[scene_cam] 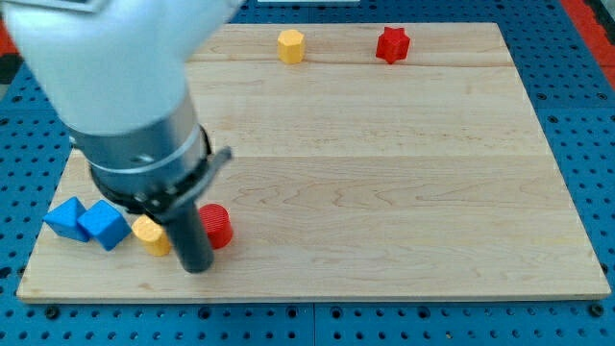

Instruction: Push the red circle towards the center of the board

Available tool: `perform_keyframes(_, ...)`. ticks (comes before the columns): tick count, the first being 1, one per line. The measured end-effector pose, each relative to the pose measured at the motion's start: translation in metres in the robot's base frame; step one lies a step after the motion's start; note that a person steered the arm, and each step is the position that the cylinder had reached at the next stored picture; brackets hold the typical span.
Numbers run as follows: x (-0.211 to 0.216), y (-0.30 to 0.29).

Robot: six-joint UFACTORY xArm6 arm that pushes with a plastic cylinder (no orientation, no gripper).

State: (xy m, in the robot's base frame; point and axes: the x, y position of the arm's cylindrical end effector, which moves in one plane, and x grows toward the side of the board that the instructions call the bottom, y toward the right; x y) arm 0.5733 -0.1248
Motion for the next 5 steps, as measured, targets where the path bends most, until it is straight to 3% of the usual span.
perform_keyframes(1,-0.01,0.014)
perform_keyframes(3,-0.118,0.041)
perform_keyframes(4,-0.149,0.01)
perform_keyframes(5,-0.155,0.104)
